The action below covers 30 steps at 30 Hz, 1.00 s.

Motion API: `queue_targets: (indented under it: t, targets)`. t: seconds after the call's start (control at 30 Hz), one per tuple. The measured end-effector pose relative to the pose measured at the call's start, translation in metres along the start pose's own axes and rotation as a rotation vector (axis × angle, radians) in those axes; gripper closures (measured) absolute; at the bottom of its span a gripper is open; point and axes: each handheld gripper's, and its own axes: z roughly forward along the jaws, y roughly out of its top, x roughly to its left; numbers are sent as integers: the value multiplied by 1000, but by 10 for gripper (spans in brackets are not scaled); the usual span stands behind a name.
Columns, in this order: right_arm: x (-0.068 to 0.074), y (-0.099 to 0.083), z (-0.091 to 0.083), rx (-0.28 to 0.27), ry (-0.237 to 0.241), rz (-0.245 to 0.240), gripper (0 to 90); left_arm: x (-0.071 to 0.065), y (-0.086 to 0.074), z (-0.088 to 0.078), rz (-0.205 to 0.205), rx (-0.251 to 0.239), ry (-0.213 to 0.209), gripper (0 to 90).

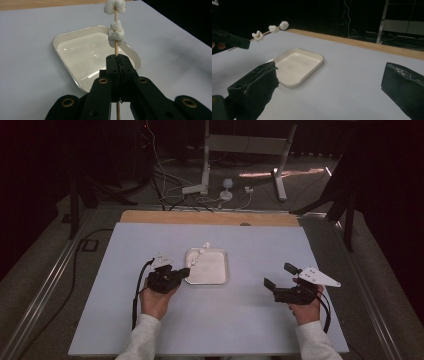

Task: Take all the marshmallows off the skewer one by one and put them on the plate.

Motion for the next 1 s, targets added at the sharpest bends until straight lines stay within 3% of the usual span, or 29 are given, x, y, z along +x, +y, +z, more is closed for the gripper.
queue_targets:
  t: [0.07,0.3,0.63,0.73,1.0]
  targets:
    - [3,12,11,8,33,0,0,-3,-2,-2,7,-12,-18,899]
    - [14,34,37,19,82,-10,23,-5,-5,0,19,2,-28,899]
    - [27,53,71,35,133,-14,73,-1,-8,-6,-8,-17,-23,898]
    - [32,57,82,49,148,-28,128,-1,-8,-8,-12,-22,-23,898]
    - [45,68,108,100,165,-56,158,-1,-8,-11,-12,-30,-28,898]
